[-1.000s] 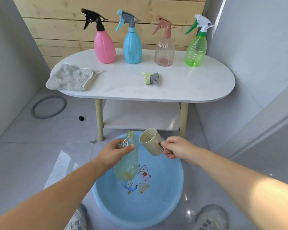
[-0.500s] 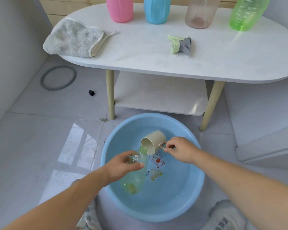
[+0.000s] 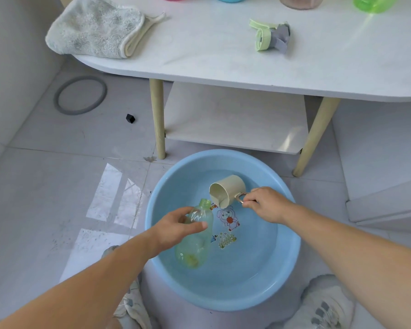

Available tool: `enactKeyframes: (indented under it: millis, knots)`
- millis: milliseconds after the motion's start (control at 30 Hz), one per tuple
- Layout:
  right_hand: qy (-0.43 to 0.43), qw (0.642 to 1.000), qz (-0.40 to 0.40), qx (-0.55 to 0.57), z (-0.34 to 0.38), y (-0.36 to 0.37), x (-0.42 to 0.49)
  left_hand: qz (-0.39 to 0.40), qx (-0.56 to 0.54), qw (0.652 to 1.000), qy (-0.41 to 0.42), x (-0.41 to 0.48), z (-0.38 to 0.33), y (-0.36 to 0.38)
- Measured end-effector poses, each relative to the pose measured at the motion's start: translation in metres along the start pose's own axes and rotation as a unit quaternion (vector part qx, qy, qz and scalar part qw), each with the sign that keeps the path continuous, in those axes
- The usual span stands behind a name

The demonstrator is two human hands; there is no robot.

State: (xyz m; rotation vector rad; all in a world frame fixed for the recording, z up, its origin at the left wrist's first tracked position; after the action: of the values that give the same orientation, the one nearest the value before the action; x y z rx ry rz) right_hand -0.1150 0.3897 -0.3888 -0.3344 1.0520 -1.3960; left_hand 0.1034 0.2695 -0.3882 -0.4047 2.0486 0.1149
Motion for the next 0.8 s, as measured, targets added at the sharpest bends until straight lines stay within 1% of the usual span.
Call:
enactKeyframes:
  millis: [700,800]
  knots:
    - [0.013,1.000,0.014,0.010,0.0007,0.0057,0.0002,-0.005,-0.016,1.000,0.006,0.0063,0.0050,-0.0008]
    - [0.026,0.999,-0.008,0.035,0.0001,0.0043,-0.0010,-0.009,-0.016,1.000,0.011,0.0039,0.0030,-0.0022]
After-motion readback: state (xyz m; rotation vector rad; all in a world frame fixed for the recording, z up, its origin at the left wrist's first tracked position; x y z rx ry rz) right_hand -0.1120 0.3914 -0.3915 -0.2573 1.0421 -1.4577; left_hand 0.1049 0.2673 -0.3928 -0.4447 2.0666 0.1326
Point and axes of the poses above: each hand's wrist, its own x-axis towards the middle knuckle, its own y-axis out of the palm, z = x × y, the point moved 8 cm from there along x, towards the middle knuckle, and after that the axes turned 13 degrees about -y, right-handed, at the moved point
